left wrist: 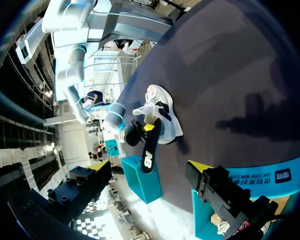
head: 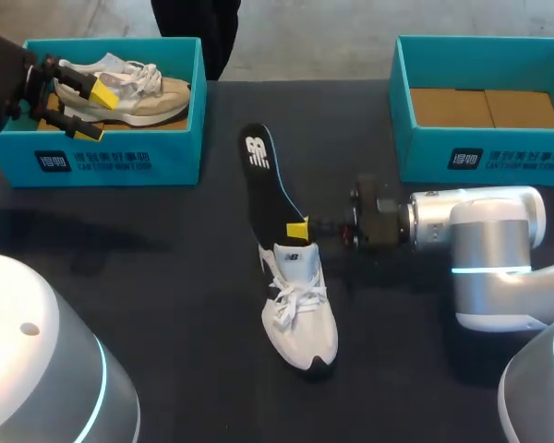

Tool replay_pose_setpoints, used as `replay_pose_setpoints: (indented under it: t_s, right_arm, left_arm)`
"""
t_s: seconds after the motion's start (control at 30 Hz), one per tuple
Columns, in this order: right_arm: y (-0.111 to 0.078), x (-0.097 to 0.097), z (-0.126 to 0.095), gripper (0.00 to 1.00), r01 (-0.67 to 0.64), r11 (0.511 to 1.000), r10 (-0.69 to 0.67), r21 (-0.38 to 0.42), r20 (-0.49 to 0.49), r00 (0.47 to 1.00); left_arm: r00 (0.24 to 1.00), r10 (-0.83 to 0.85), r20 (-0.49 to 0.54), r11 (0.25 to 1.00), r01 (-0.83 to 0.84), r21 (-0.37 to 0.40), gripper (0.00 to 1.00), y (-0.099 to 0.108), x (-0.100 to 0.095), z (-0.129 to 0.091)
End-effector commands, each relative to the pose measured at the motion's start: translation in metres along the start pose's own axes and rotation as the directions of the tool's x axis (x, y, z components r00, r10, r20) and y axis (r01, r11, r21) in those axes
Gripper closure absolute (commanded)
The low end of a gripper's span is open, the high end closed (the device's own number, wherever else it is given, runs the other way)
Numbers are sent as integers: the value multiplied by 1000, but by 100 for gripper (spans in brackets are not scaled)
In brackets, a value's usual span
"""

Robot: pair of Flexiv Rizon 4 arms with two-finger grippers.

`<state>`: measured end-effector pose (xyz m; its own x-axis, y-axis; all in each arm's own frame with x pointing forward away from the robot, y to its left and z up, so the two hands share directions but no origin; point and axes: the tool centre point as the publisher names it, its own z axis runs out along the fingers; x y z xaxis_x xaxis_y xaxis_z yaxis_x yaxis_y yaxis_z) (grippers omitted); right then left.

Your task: Take the shoe out of the shoebox, open the shoe tongue, remove and reinsert the insole, then place the shoe into the shoebox

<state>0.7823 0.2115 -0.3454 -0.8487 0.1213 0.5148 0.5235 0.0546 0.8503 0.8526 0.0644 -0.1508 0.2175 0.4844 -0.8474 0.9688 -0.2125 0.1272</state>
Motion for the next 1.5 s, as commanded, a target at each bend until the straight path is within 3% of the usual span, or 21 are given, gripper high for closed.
replay_pose_setpoints:
  t_s: [0.03,0.4,0.7,0.73,0.77,0.83,0.93,1.5]
  right_arm:
    - [-6,4,0,100,9,1000,-9,7,1,1000]
    - [-17,9,-1,100,-4,998,6,55,-29,1000]
    - [-22,8,-2,100,-28,999,29,42,-34,999]
    - [-21,9,-2,93,-25,999,26,38,-36,999]
    - [-21,10,-2,67,-20,999,22,30,-36,999]
    - [-19,13,-3,36,-15,1000,16,25,-36,999]
    - [-15,18,-4,13,0,1000,0,15,-36,999]
    - [10,27,-7,17,55,998,-55,1,-8,998]
  left_arm:
    - [1000,2,0,1000,-2,-1,0,0,0,0]
    - [1000,2,0,1000,-2,-1,0,0,0,0]
    - [1000,2,0,1000,-2,-1,0,0,0,0]
    - [1000,2,0,1000,-2,-1,0,0,0,0]
    - [1000,2,0,1000,-2,-1,0,0,0,0]
    - [1000,2,0,1000,-2,-1,0,0,0,0]
    - [1000,2,0,1000,-2,-1,0,0,0,0]
    - [1000,2,0,1000,-2,-1,0,0,0,0]
